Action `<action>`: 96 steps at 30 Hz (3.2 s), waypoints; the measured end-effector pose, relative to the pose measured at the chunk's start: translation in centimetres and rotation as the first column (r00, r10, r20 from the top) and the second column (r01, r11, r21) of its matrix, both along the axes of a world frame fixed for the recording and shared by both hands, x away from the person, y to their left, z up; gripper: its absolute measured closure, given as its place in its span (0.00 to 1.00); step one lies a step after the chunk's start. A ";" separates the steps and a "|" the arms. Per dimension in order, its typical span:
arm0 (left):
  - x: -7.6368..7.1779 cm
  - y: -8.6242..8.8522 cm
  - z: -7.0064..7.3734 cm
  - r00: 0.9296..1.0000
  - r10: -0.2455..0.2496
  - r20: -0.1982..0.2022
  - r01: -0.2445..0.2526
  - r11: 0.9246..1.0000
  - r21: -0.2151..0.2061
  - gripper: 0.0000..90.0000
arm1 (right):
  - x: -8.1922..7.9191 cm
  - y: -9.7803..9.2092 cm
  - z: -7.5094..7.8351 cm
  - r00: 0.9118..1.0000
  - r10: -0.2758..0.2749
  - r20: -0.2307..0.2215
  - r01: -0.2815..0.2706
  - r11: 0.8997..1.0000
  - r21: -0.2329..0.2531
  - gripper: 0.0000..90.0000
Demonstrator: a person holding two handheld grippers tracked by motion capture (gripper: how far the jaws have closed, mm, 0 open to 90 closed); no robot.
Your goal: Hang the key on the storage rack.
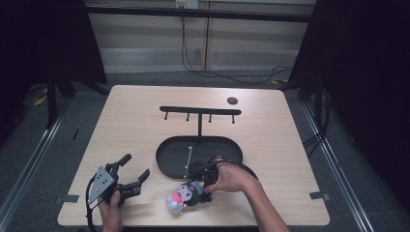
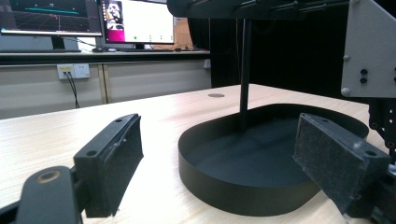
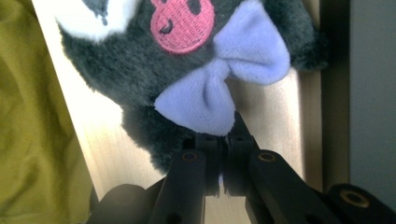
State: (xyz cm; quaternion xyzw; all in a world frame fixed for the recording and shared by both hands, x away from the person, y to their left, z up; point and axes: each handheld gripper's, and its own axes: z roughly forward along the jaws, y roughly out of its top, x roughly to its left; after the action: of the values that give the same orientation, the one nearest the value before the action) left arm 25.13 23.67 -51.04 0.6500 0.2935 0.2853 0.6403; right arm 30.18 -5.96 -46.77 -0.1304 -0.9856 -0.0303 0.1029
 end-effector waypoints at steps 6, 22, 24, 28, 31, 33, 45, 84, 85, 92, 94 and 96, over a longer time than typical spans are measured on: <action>0.0 0.0 0.0 1.000 0.000 0.000 0.000 1.000 0.000 0.17 | 0.2 -0.5 1.6 1.000 -0.012 -0.015 0.013 1.000 0.022 0.97; 0.0 0.0 0.0 1.000 0.000 0.000 0.000 1.000 0.000 0.17 | 0.5 -1.5 6.8 1.000 -0.008 0.014 0.007 0.998 0.063 0.97; 0.0 0.0 0.0 1.000 0.000 0.000 0.000 1.000 0.000 0.17 | 0.5 -1.4 7.4 1.000 -0.008 0.019 0.007 0.998 0.069 0.97; 0.0 0.0 0.0 1.000 -0.001 0.000 0.001 1.000 -0.001 0.17 | 0.6 -1.3 8.3 1.000 -0.007 0.020 0.006 0.998 0.060 0.97; 0.0 0.0 0.0 1.000 -0.001 0.000 0.001 1.000 0.000 0.17 | 0.7 -1.1 8.9 1.000 -0.002 0.025 0.000 0.999 0.051 0.97; 0.0 0.0 0.0 1.000 -0.001 0.000 0.001 1.000 -0.001 0.17 | 0.8 -1.0 9.1 1.000 0.002 0.027 -0.003 0.999 0.054 0.97; 0.0 0.0 0.0 1.000 -0.001 0.000 0.001 1.000 0.000 0.17 | 1.5 0.2 11.2 0.997 0.034 0.065 -0.037 0.998 0.047 0.97; 0.0 0.0 0.0 1.000 -0.003 -0.004 0.003 1.000 -0.002 0.17 | 7.4 1.5 16.1 0.996 -0.011 0.094 0.012 1.000 -0.013 0.97; 0.0 0.0 0.0 1.000 -0.004 -0.006 0.004 1.000 -0.006 0.17 | 7.6 1.5 16.3 0.995 -0.010 0.096 0.011 1.000 -0.009 0.97; 0.0 0.0 0.0 1.000 -0.002 -0.001 0.002 1.000 -0.007 0.17 | 9.0 1.5 16.9 0.995 -0.029 0.097 0.031 0.999 -0.022 0.97; 0.0 0.0 0.0 1.000 -0.003 -0.001 0.003 1.000 -0.007 0.17 | 9.5 1.6 16.9 0.995 -0.033 0.096 0.036 0.999 -0.030 0.97; 0.0 0.0 0.0 1.000 -0.003 0.000 0.003 1.000 -0.008 0.17 | 10.0 1.5 16.8 0.995 -0.032 0.095 0.034 0.999 -0.024 0.97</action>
State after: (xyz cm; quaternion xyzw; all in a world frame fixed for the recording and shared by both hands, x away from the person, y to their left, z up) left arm 25.15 23.62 -51.05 0.6478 0.2940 0.2832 0.6432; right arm 40.18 -4.41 -29.98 -0.1465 -0.9874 -0.0254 0.0538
